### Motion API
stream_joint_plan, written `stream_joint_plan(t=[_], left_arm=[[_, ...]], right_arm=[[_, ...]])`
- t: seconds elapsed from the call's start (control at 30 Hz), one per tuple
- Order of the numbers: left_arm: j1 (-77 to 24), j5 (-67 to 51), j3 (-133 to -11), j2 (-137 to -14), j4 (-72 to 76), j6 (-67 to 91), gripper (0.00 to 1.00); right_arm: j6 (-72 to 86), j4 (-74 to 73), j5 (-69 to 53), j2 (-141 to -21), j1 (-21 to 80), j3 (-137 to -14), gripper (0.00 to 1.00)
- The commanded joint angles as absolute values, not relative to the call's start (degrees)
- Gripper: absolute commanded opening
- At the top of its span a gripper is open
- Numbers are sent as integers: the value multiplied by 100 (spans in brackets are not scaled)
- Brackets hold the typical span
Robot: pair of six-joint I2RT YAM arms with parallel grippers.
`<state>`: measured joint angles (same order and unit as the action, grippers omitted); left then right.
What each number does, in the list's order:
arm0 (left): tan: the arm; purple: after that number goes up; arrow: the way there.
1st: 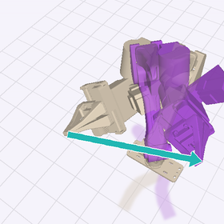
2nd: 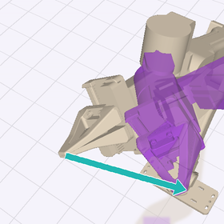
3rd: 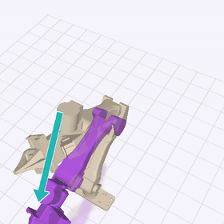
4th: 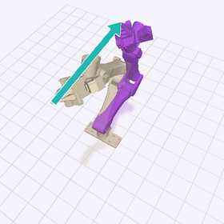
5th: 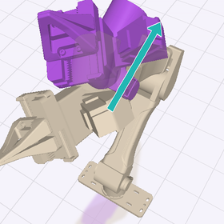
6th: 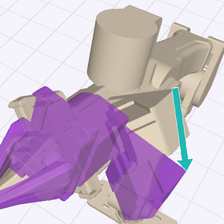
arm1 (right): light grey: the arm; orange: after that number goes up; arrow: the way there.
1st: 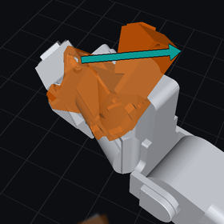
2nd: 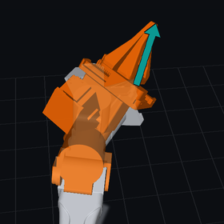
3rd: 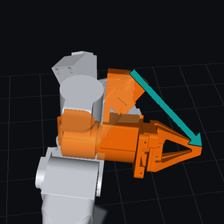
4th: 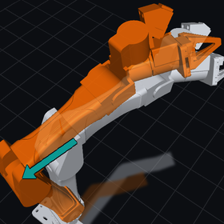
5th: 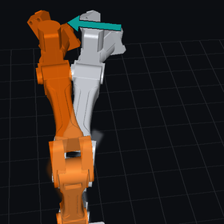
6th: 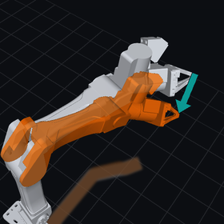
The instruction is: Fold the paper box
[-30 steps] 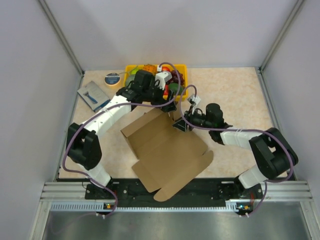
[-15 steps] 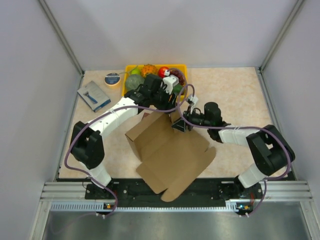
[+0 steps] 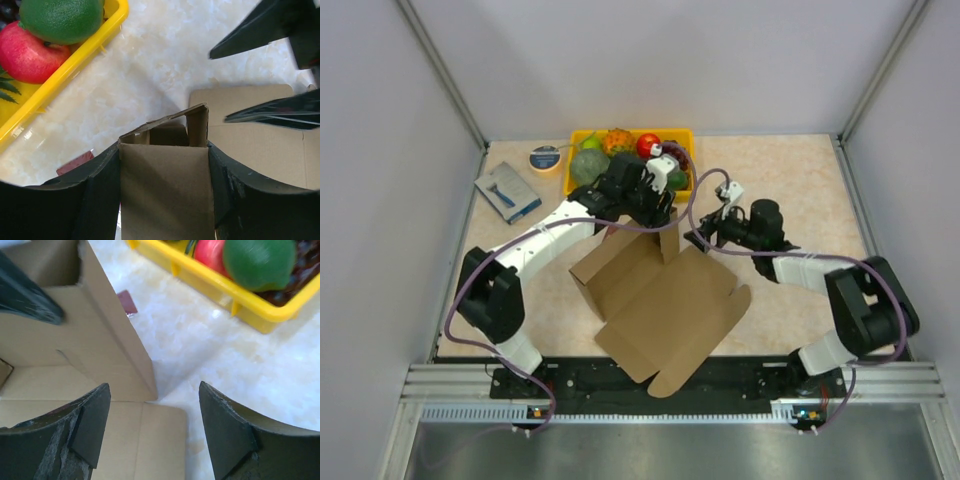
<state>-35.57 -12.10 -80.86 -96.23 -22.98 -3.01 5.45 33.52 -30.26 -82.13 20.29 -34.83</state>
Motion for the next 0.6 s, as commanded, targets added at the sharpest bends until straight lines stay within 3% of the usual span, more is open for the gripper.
stream_joint_plan(t=[0.0,0.3,0.4,0.43,0.47,0.57], left_arm=[[-3533,-1151,-7893,-9273,-2066,-501,47],[-3533,-1301,-7866,-9246,-2004,-492,50],[-3525,-1187,-7928,-9176,-2030,-335,62],[-3524,-1117,-7971,-9132,-2039,-186,74],[-3524,-768,-8006,-9027,-2074,-63,80],[-3463,-353,-8051,-8694,-2171,316,89]], right_arm=[[-149,4009,-4381,-9192,1995,-4191,70],[263,5141,-4931,-9826,2408,-4474,69],[97,5010,-4826,-9835,2592,-4552,68],[27,4931,-4799,-9835,2610,-4579,68],[26,4896,-4764,-9818,2636,-4579,68],[-237,4800,-4737,-9774,2637,-4570,67]])
